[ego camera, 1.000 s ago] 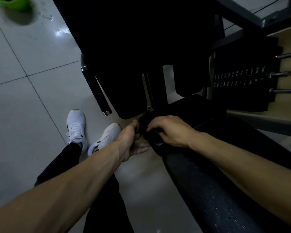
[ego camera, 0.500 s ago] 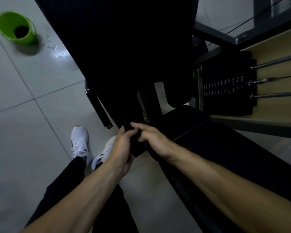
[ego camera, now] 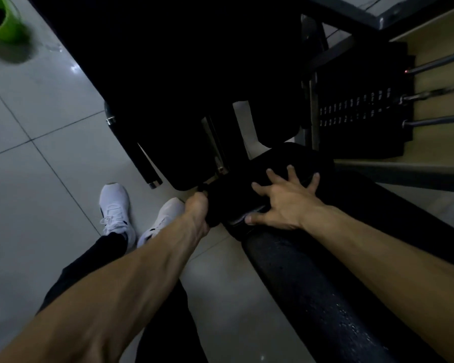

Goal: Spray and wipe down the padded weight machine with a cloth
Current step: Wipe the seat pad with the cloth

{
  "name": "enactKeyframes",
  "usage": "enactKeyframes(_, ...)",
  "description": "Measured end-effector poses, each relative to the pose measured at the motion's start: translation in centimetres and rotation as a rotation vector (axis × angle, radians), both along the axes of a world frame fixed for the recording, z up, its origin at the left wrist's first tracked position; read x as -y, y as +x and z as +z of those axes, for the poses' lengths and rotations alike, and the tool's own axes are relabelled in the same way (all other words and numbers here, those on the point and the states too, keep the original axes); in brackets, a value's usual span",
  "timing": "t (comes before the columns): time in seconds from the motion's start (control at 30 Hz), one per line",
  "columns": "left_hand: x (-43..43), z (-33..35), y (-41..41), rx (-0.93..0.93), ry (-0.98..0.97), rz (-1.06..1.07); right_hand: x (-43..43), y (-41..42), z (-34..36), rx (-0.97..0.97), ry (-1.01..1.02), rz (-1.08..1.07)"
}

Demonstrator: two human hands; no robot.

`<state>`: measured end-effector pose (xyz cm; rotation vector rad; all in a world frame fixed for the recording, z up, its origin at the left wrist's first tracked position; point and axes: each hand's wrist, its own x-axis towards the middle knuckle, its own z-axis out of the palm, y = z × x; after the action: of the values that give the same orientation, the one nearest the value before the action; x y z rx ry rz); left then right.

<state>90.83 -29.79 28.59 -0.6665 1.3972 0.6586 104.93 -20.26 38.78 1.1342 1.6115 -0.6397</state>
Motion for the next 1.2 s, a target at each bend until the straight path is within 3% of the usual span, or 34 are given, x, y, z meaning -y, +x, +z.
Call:
enactKeyframes(0.13,1.1,3.9,1.5,-0.145,0.011,-0.036,0.0,-0.2,0.0,0.023,-0.002,0.007)
enactKeyframes(0.23,3.0,8.1,2.7,-0.130,0.113,-0.076,0.1,-0.3,0.3,0.019,0.003,0.020)
enactKeyframes(0.43,0.4,3.3,2.1,-0.197,0.024,-0.054,0.4,0.0,0.0,0.004,0.032,0.033)
enactKeyframes(0.53,-0.2,2.1,2.1,-0.168,-0.035,-0.039,0.4,0.0,-0.1,0.010,0.037,0.039)
enactKeyframes(0.7,2.2,8.6,4.1,-0.165,0.011,-0.086,0.3,-0.1,0.2,0.012,0.037,0.043)
enactKeyframes(0.9,-0.1,4.5,2.5,-0.154,-0.142,0.028,0.5,0.1,0.1,-0.001,0.069,0.050)
enactKeyframes(1.13,2.2,10.8,2.9,-0.069,-0.046,-0.057,0.9,0.1,0.9,-0.029,0.070,0.024)
enactKeyframes(1.2,2.2,12.3,1.5,-0.067,0.016,-0.086,1.0,-0.1,1.8,-0.144,0.052,-0.038)
